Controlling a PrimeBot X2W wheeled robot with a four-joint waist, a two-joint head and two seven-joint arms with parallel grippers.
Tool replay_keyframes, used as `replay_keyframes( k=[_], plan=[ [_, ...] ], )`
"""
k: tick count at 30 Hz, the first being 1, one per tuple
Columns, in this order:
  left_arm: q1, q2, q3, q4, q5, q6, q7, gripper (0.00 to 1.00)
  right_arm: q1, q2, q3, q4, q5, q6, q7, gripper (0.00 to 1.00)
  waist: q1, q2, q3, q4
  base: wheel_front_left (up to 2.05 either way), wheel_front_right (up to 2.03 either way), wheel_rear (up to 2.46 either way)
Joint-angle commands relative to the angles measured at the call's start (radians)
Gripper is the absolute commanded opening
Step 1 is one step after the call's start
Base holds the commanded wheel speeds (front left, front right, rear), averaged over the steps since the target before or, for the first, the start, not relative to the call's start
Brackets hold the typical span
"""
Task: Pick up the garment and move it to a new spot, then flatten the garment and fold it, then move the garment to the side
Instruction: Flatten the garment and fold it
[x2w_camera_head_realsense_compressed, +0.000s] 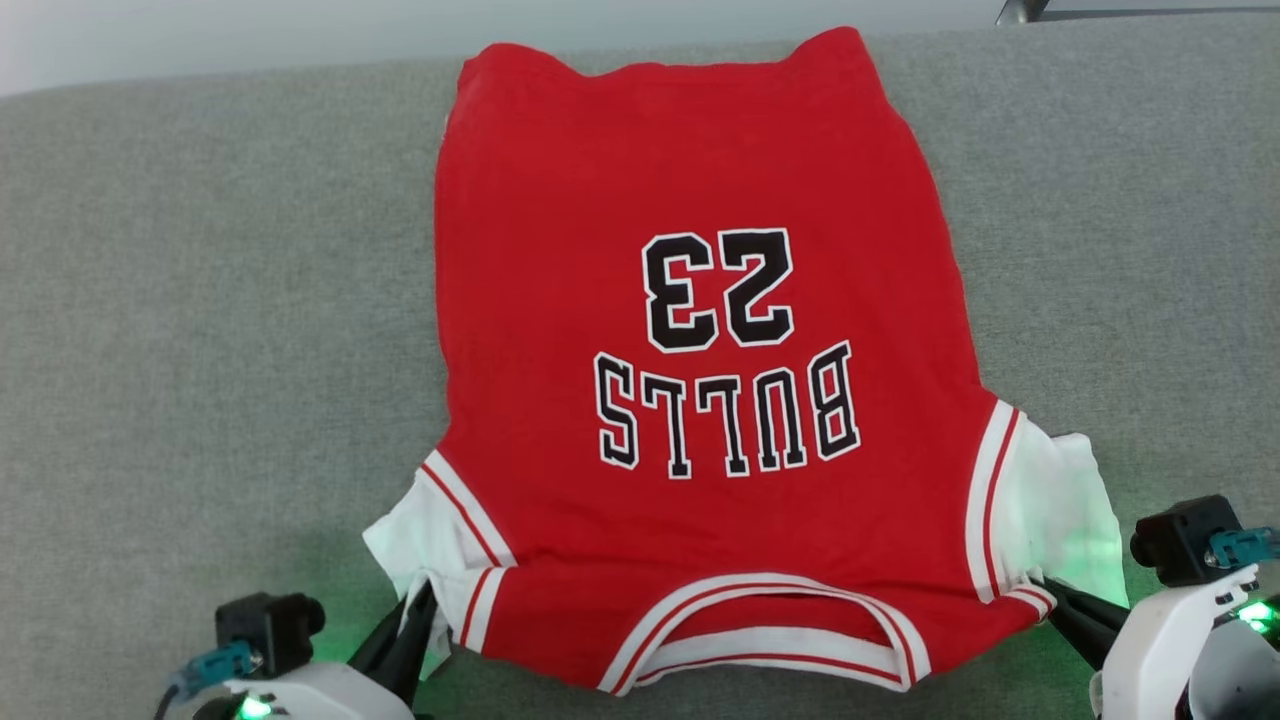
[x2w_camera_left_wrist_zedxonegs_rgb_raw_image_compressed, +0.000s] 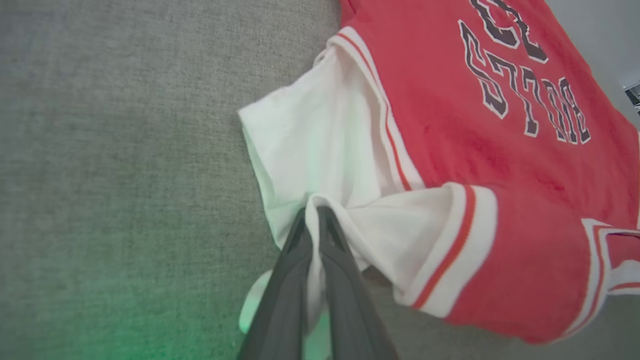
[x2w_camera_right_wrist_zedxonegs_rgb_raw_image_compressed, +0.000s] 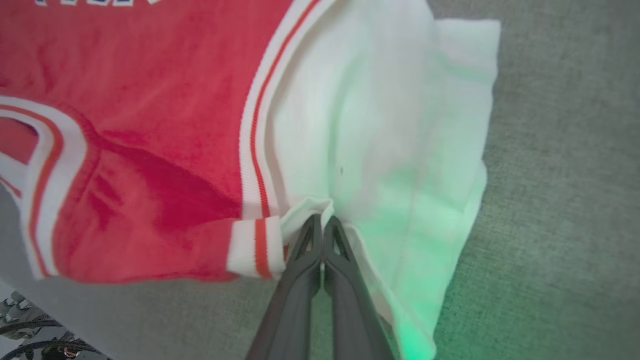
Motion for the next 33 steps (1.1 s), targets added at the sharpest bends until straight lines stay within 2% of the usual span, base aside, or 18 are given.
replay_keyframes(
  k=[1,12,13,14,15,16,22,28,30,33],
  plan=[
    [-0.001,-0.001,-0.021,0.034,0.009,0.016,0.031,0.0,-0.011,0.002,0.021,0.023,0.008,-0.001,-0.006,0.0,0.0001,0.0,0.009,0.003,0.0,0.0,0.0],
    [-0.025,-0.014,-0.054,0.093,0.013,-0.008,0.058,0.0,-0.059,0.002,0.129,0.172,0.02,-0.003,-0.059,0.0,0.0001,0.0,0.024,0.0,0.0,0.0,0.0],
    [-0.026,-0.015,-0.054,0.097,0.014,-0.006,0.053,0.0,-0.066,-0.001,0.134,0.176,0.025,-0.003,-0.063,0.22,0.0001,0.0,0.021,-0.002,0.0,0.0,0.0],
    [-0.024,-0.017,-0.054,0.1,0.012,-0.007,0.049,0.0,-0.071,-0.001,0.136,0.173,0.033,-0.003,-0.07,0.39,0.0001,0.0,0.015,-0.004,0.0,0.0,0.0],
    [-0.021,-0.019,-0.053,0.103,0.009,-0.01,0.045,0.0,-0.076,-0.003,0.138,0.165,0.041,-0.003,-0.075,0.79,0.0001,0.0,0.009,-0.006,0.0,0.0,0.0],
    [-0.016,-0.02,-0.052,0.106,0.007,-0.013,0.042,0.0,-0.082,-0.01,0.136,0.153,0.049,-0.002,-0.074,1.0,0.0001,0.0,0.001,-0.008,0.0,0.0,0.0],
    [0.001,-0.025,-0.051,0.104,0.0,-0.023,0.023,0.0,-0.094,-0.093,0.052,-0.009,0.109,-0.002,-0.015,1.0,0.0001,0.0,-0.024,-0.011,0.0,0.0,0.0],
    [-0.04,-0.033,-0.058,0.085,0.018,-0.033,0.025,0.0,-0.159,-0.155,-0.102,-0.174,0.147,-0.001,0.123,1.0,0.0001,0.0,0.01,0.017,0.0,0.0,0.0],
    [-0.062,-0.038,-0.06,0.08,0.025,-0.036,0.027,0.0,-0.22,-0.159,-0.134,-0.19,0.143,-0.001,0.168,1.0,0.0001,0.0,0.032,0.033,0.0,0.0,0.0],
    [-0.103,-0.044,-0.07,0.072,0.048,-0.038,0.032,0.0,-0.364,-0.133,-0.157,-0.152,0.126,-0.001,0.22,1.0,0.0001,0.0,0.078,0.064,0.0,0.0,0.0]
  ],
)
